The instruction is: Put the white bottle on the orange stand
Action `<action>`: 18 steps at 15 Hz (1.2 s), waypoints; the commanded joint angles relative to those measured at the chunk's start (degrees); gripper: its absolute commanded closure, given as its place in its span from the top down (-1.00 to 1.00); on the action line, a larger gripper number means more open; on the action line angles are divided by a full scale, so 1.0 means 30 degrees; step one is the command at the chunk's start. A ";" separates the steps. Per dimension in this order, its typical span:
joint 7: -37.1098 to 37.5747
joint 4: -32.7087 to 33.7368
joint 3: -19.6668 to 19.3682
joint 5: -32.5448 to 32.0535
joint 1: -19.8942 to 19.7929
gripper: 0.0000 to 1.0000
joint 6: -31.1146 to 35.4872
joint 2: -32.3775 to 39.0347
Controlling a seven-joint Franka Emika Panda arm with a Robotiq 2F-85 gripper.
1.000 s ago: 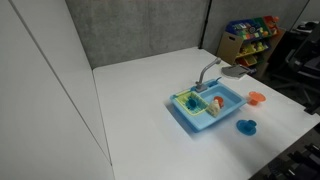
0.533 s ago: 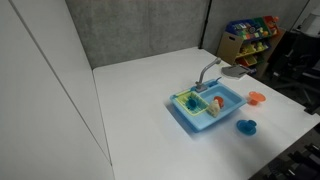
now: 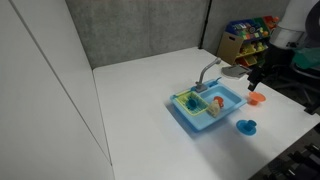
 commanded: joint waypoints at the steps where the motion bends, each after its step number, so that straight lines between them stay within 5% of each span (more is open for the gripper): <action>1: 0.0568 0.1090 0.0619 0.0028 0.0636 1.00 0.0773 0.1669; 18: 0.2320 0.6189 0.0309 -0.1619 0.2509 1.00 0.2526 0.9083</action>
